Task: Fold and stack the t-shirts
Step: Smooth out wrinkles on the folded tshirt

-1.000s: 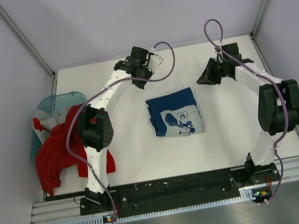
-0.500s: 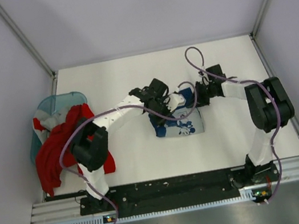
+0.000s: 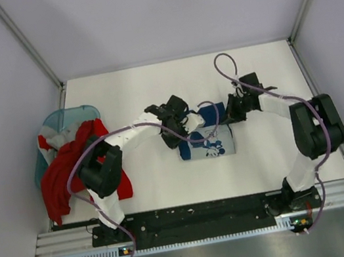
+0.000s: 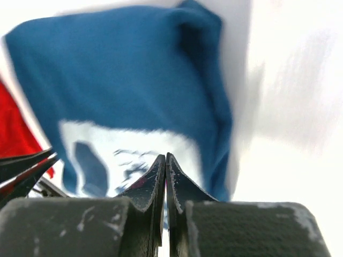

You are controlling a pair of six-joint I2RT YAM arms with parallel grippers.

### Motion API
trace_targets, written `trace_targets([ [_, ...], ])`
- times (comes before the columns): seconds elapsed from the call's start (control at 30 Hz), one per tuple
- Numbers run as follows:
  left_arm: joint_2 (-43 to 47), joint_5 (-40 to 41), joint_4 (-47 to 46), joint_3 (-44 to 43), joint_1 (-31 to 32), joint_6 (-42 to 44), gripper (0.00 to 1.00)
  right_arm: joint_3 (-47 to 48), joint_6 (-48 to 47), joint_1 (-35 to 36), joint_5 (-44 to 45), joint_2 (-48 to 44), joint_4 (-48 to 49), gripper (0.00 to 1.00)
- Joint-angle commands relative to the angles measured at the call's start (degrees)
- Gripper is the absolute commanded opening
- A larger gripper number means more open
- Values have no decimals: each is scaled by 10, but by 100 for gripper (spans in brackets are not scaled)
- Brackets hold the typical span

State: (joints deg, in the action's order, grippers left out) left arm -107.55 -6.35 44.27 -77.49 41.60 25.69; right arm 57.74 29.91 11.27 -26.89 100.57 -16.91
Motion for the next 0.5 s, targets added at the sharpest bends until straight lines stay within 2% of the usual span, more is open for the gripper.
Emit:
trace_targets([
  [0.0,95,-46,24,-70,15,17,16,-9,-15,12,-13,-143,-23,0],
  [0.1,103,-82,15,-64,54,16,16,-65,29,11,-32,-194,-7,0],
  [0.2,75,-127,-7,-48,67,1,15,-159,81,11,-68,-216,60,0],
  [0.3,43,-99,-37,-31,66,-6,16,-213,104,12,-88,-207,119,0],
  [0.47,-2,-55,-52,8,66,1,16,-251,93,10,-67,-163,137,0],
])
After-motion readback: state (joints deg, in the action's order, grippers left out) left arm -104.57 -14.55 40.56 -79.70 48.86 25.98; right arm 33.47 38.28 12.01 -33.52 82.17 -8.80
